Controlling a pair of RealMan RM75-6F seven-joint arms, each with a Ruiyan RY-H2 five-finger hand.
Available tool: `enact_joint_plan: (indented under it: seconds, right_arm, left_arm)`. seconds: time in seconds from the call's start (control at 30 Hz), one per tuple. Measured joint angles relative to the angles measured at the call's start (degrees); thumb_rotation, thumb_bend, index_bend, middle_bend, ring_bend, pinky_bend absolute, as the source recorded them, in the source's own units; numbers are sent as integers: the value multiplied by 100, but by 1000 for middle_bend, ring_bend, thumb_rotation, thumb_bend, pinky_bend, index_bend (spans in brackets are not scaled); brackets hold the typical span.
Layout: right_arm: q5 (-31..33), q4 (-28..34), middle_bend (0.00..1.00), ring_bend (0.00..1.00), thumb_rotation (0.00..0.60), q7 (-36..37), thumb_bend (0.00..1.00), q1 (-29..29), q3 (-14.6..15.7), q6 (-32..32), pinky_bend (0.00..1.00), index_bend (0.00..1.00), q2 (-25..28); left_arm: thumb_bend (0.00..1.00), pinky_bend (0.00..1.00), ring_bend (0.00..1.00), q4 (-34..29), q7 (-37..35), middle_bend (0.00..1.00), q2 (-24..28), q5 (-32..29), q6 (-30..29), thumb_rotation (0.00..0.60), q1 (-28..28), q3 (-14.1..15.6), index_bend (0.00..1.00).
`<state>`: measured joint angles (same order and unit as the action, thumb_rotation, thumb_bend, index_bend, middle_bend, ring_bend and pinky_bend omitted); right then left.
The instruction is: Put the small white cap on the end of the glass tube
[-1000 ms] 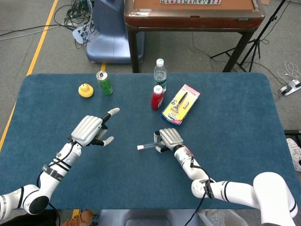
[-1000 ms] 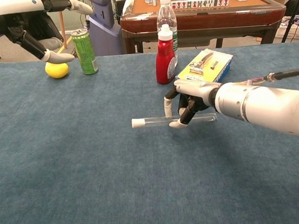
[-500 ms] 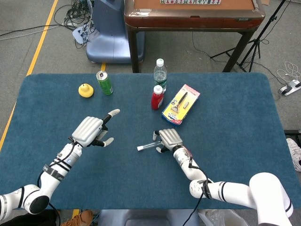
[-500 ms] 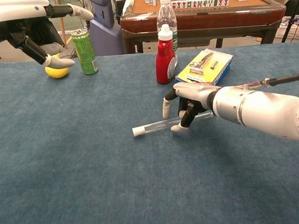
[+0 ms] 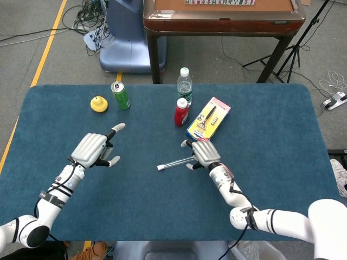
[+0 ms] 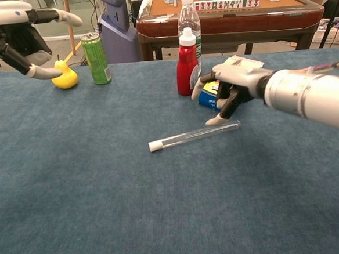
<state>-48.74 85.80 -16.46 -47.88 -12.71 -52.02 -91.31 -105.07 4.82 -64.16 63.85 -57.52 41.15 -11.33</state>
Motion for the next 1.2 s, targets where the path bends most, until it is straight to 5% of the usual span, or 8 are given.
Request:
enact_joint_plan:
  seconds: [0.23,0.5,0.73,1.2]
  right_arm:
    - [-598,1207,761,784,600,0,343,758,232,-885,1000,464,1398]
    - [-1609,1951,563,531,600,81,343,1881,825,-2084,762,465,2519]
    - [-2392,1973,546,515,600,416,344,2755,1223,-3005,741,464,2852]
    - [-3018,1619,546,514,600,758,346,3744,1524,-3684,730,465,2892]
  left_arm:
    - [258,983,738,4,639,717,158,-105,-559,600,-361,228,165]
    - [258,582,424,22,1125,453,247,133,-1602,600,-1118,576,165]
    - [258,279,228,89,1116,251,320,434,-2303,600,-1812,857,125]
    - [248,217,208,98,1225,224,253,1268,-3412,600,-2900,1241,106]
